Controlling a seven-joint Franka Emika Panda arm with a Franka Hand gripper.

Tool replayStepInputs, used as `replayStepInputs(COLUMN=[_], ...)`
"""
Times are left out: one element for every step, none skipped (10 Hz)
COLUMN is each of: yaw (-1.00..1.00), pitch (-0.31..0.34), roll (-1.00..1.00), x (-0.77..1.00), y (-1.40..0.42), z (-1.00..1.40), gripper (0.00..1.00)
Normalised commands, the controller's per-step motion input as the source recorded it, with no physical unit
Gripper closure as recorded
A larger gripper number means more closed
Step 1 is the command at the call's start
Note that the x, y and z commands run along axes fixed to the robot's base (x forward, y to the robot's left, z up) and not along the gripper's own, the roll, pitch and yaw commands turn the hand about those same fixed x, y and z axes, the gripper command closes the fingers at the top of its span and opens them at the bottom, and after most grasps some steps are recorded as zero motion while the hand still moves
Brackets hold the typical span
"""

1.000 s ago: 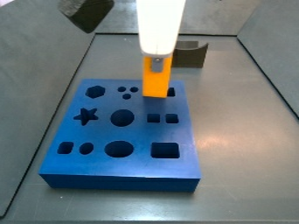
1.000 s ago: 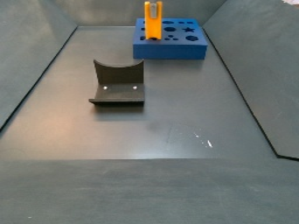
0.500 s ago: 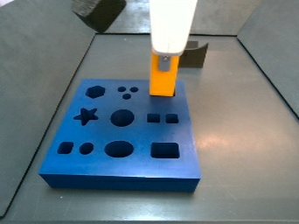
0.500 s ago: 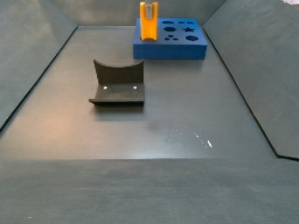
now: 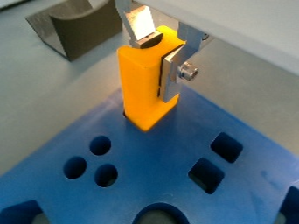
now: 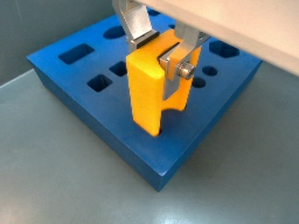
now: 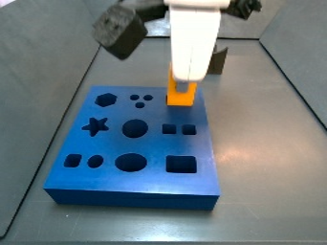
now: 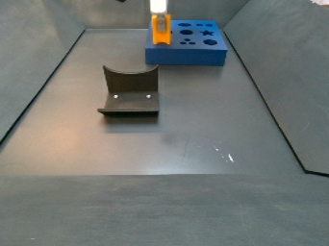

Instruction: Insert the arch object.

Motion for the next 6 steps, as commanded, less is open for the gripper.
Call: replayStepInputs(yaw=[0.05,0.14,0.0,0.0,0.0,0.0], pitch=[-0.239,-0.179,-0.121,-0.146,-0.073,0.0], roll=[0.14,0.13,0.02,-0.02,-0.04,0.0], x=[0.0,0.1,0.05,0.0,0.0,0.0], y=[0.0,0.0,0.0,0.0,0.0,0.0], z=[-0.4,-0.42,-0.34,-0.17,-0.05,0.0], gripper=[1.0,1.0,1.0,1.0,1.0,1.0])
